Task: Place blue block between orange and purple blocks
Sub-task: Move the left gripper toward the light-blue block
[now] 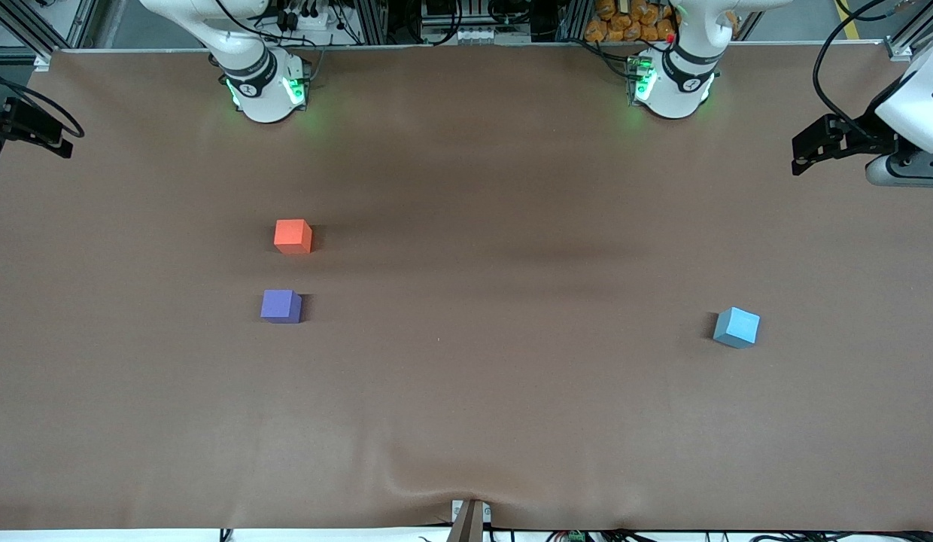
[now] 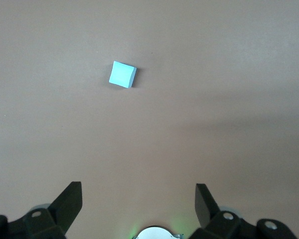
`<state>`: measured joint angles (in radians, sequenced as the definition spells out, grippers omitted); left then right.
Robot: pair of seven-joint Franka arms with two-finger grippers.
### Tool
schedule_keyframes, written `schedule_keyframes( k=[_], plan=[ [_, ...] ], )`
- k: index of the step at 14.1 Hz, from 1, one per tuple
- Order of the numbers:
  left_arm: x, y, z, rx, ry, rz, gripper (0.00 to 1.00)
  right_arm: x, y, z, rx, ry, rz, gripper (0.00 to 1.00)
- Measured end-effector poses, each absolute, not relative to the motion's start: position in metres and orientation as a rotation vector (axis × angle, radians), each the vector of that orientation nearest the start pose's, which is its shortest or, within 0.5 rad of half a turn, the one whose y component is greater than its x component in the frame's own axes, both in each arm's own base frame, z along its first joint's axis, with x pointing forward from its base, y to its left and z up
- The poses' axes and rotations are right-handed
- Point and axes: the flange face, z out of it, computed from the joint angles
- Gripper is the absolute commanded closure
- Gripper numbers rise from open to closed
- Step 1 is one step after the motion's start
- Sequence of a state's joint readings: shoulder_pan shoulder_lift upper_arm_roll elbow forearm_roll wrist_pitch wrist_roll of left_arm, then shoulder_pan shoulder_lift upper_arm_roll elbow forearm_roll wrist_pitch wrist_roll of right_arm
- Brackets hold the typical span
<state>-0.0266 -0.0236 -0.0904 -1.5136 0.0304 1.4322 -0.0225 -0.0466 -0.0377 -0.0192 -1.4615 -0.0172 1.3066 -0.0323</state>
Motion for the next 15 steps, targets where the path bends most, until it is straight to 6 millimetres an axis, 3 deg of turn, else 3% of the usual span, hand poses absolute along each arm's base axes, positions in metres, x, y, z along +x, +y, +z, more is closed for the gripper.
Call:
schedule_keyframes(
  k=[5,7,12,15],
  plan=[
    [0.530,-0.072,0.649,-3.098,0.181,0.094,0.00,0.512,-0.038,0.673,-3.145,0.064,0.189,0.00],
    [0.537,-0.083,0.633,-3.094,0.211,0.138,0.00,0.512,-0.038,0.673,-3.145,0.065,0.190,0.00],
    [0.591,-0.096,0.536,-3.093,0.242,0.290,0.00,0.511,-0.039,0.672,-3.145,0.066,0.194,0.00],
    [0.626,-0.076,0.492,-3.118,0.187,0.221,0.00,0.511,-0.039,0.672,-3.144,0.066,0.195,0.00]
  ],
)
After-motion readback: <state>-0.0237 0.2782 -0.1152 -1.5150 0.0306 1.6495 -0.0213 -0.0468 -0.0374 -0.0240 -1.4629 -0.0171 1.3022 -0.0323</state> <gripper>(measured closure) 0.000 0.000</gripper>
